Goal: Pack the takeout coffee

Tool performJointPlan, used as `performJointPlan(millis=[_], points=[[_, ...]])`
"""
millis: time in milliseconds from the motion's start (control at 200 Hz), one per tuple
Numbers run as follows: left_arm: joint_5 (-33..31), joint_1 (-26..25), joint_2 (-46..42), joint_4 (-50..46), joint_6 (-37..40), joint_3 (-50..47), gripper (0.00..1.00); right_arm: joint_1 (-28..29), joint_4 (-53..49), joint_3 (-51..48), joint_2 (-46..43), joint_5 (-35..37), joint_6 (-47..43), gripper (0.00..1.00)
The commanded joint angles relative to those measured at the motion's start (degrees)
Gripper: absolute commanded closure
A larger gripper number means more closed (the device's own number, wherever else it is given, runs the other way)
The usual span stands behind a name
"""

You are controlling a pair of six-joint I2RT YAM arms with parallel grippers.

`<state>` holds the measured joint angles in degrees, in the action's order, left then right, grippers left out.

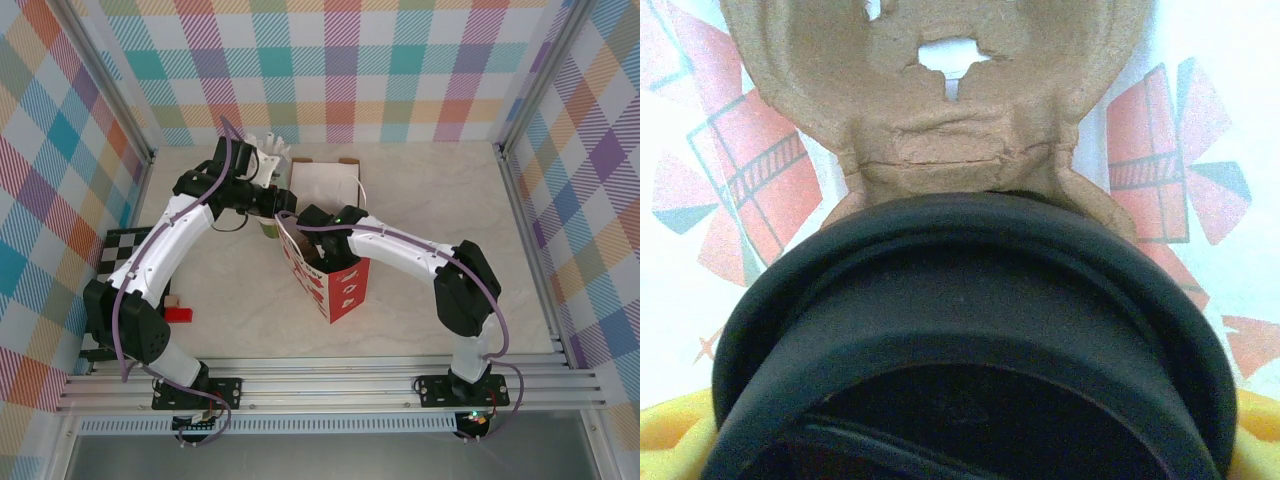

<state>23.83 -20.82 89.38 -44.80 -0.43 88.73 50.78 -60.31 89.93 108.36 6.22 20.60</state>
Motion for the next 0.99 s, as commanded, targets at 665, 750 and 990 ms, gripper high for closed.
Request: performJointPlan(millis=[665, 750, 990], points=[[-2.2, -0.1, -2.6, 0.9, -0.1, -1.1, 0.42, 0.0, -7.2, 3.8, 0.9, 1.4, 2.0, 0.27], [-2.0, -0.1, -2.5, 0.9, -0.1, -1.1, 0.42, 0.0, -7.0, 3.8, 0.7, 1.5, 2.2, 0.26], [-1.3, -0.1, -2.1, 1.0, 0.0, -1.2, 0.40, 0.0, -7.1, 4.5, 0.5, 1.6, 2.4, 0.22]])
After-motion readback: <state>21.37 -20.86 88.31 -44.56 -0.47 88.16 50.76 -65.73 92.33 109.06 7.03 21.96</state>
